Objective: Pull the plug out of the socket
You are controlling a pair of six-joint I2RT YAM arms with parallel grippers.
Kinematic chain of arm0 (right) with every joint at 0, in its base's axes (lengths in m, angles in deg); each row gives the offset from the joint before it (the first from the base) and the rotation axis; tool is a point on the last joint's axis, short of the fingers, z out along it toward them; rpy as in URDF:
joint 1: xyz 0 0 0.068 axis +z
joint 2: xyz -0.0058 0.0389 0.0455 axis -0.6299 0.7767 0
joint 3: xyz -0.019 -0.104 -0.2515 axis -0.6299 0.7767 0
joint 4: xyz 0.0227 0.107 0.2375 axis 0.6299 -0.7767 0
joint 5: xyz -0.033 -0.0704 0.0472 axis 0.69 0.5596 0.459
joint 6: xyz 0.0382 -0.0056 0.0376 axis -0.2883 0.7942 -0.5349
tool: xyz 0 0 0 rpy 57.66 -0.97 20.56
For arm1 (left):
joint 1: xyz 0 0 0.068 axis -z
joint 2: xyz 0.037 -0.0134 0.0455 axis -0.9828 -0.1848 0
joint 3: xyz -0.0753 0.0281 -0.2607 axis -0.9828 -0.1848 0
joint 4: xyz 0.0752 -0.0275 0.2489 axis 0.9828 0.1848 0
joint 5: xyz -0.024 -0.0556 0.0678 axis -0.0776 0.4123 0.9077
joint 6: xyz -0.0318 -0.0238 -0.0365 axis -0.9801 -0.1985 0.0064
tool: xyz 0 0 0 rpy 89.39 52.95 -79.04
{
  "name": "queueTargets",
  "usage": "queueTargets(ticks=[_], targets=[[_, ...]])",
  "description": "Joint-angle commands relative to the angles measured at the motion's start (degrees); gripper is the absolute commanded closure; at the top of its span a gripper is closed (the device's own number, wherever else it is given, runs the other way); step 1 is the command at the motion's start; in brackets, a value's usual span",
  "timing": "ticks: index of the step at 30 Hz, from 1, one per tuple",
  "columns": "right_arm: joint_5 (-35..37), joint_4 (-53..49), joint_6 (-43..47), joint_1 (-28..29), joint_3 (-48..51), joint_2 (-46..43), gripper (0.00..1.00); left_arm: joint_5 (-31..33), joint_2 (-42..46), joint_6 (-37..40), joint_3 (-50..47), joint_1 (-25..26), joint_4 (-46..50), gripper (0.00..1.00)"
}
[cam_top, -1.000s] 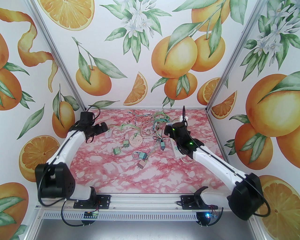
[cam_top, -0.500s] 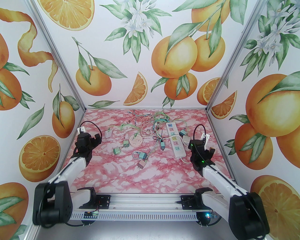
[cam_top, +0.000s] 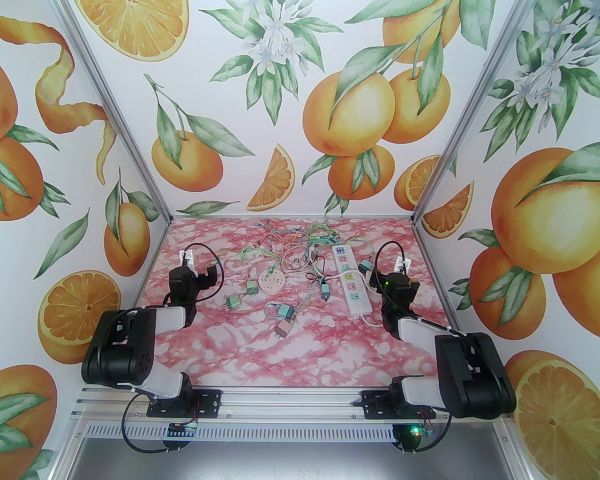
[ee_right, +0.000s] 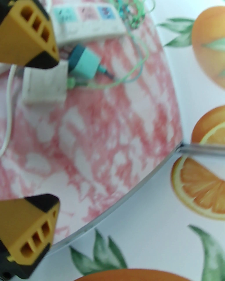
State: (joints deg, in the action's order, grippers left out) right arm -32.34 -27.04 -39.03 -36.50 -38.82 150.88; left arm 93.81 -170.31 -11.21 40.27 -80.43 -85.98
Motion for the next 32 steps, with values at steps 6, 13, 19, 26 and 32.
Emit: queueTargets(ticks=[6,13,19,26,32], targets=[[-9.55,12.57,-0.8,-0.24,3.12,0.76,0.0,-5.13,-4.47,5.29,-1.73,1.72,-9.88,0.0],[-8.52,28.81,-0.49,0.26,7.16,9.6,0.0,-4.86,-4.75,5.46,-1.8,1.78,-10.79,0.0],[-5.82,24.45,1.37,2.33,3.99,10.41,0.0,-4.65,-4.64,5.55,-1.8,1.83,-10.48,0.0],[-1.75,22.51,2.39,4.18,2.94,10.54,0.0,-4.58,-4.6,5.55,-1.76,1.95,-10.35,0.0],[-1.5,22.15,2.73,4.52,2.68,10.66,0.0,-4.44,-4.59,5.64,-1.68,2.05,-10.23,0.0]])
